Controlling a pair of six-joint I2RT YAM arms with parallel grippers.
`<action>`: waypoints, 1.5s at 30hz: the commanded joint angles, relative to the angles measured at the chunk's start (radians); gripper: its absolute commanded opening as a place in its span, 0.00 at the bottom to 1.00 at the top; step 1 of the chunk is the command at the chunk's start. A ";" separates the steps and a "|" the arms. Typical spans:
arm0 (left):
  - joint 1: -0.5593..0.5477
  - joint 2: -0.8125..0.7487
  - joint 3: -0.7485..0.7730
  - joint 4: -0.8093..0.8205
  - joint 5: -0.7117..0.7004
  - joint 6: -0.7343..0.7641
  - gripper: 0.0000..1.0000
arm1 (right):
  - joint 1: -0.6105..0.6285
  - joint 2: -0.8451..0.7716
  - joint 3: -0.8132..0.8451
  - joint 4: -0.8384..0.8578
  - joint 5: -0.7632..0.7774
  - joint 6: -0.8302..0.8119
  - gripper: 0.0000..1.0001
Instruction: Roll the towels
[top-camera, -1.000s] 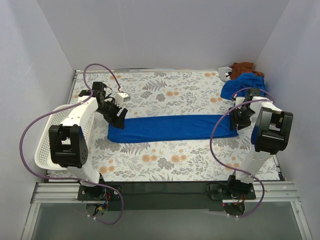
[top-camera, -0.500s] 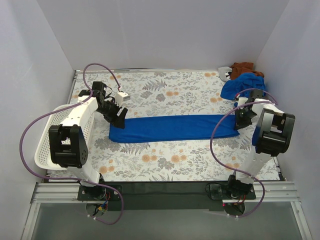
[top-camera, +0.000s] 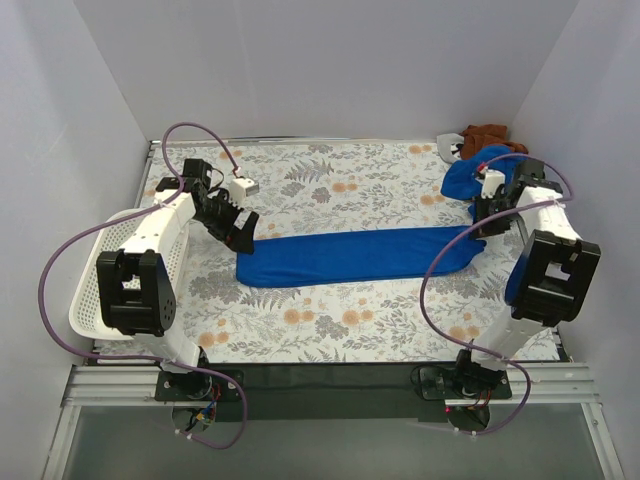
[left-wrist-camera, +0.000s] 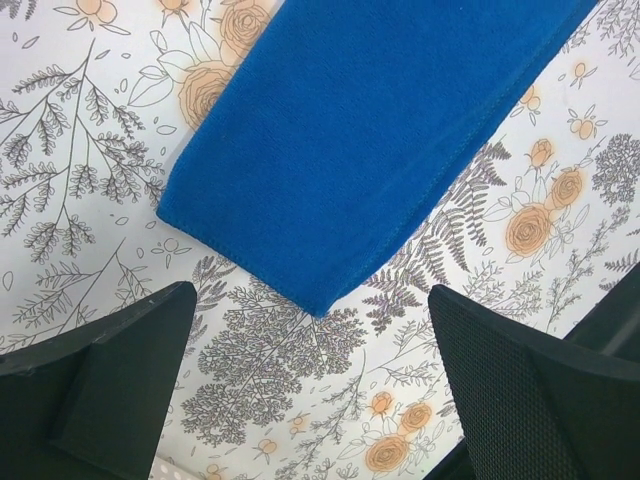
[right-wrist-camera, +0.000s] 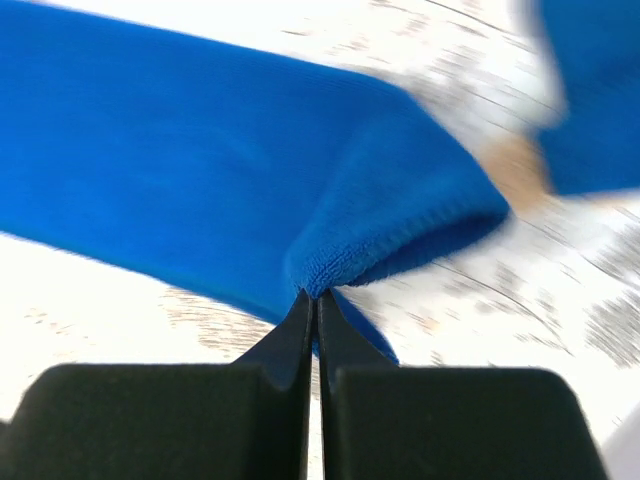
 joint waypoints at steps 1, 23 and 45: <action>0.002 -0.037 0.046 0.028 0.020 -0.028 0.98 | 0.079 -0.059 -0.020 -0.045 -0.160 -0.007 0.01; 0.002 -0.028 0.058 0.033 -0.050 -0.122 0.98 | 0.500 0.099 -0.048 0.141 -0.344 0.256 0.01; -0.001 -0.014 0.034 0.049 -0.029 -0.103 0.93 | 0.552 0.148 -0.014 0.153 -0.399 0.288 0.41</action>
